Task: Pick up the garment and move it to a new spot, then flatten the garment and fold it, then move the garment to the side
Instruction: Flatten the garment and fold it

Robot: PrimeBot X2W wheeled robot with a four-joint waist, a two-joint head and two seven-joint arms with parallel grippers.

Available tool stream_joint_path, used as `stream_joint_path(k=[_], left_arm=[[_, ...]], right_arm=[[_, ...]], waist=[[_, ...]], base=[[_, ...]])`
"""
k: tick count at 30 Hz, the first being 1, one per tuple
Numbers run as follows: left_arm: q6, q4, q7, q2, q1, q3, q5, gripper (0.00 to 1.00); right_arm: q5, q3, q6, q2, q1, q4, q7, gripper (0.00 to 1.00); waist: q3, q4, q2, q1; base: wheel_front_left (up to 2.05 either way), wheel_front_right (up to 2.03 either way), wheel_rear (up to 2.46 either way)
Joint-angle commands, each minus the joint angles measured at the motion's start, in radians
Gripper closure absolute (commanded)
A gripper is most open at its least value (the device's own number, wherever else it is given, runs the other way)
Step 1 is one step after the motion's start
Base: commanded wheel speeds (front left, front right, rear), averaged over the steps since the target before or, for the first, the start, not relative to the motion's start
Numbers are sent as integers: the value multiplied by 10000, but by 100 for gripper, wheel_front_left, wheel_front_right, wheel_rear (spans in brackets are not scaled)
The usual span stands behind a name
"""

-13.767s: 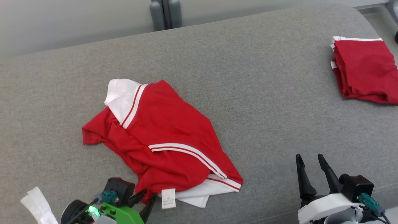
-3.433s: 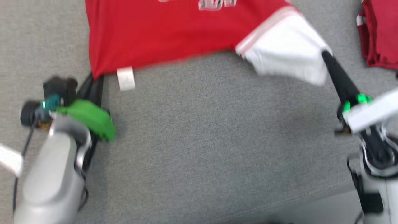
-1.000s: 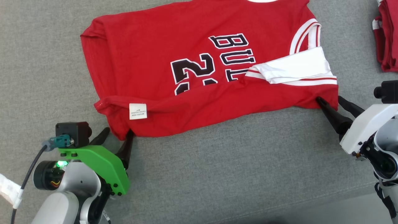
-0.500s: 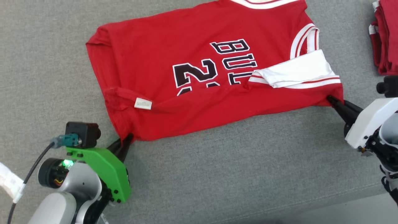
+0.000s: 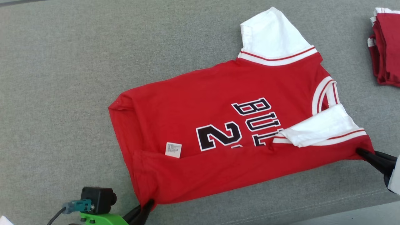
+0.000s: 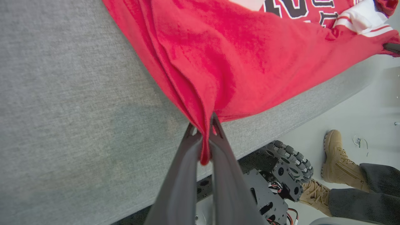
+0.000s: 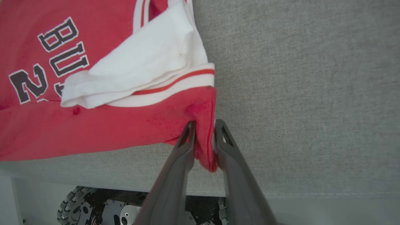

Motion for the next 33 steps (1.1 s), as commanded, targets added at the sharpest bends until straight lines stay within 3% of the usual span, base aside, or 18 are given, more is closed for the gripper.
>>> stream_joint_path(k=[1,4,9,11,14,21,27,33], left_arm=[[111,-36,-153,-27,131,45,67,0],[207,-145,-339,5,184,165,259,0],[472,-552,-486,557,-885,985,815,0],[395,-450,-417,656,-1717,1079,1110,0],[221,-47,-282,289,-3215,820,1211,0],[-363,1432,-4,-509,-5766,-215,1682,0],[-773,2226,-15,-1022,-6914,-721,1794,0],[-990,2848,9,-1321,-7581,-1008,1845,0]], right_arm=[[-228,-109,-13,-156,213,-111,26,0],[-343,-447,-8,-237,229,-427,-56,0],[-583,-1279,-8,-557,-1186,-1284,-238,0],[-916,-1124,-8,-693,-2235,-1285,-211,0],[-1651,-601,-8,-471,-3972,-923,-45,0],[-3604,1531,-13,433,-7784,1293,-3,0],[-4607,2018,-13,764,-9553,3516,-348,0],[-4904,2297,-13,1053,-10380,4974,-509,0]], waist=[[92,85,-1,0],[203,205,-1,0],[718,473,-1,0],[1071,618,-1,0],[1610,878,-1,0],[2371,1401,-1,0],[2609,1934,-1,0],[2761,2067,-1,0]], base=[[0,0,0],[0,0,0],[0,0,0],[0,0,0],[0,0,0],[0,0,0],[0,0,0],[0,0,0]])
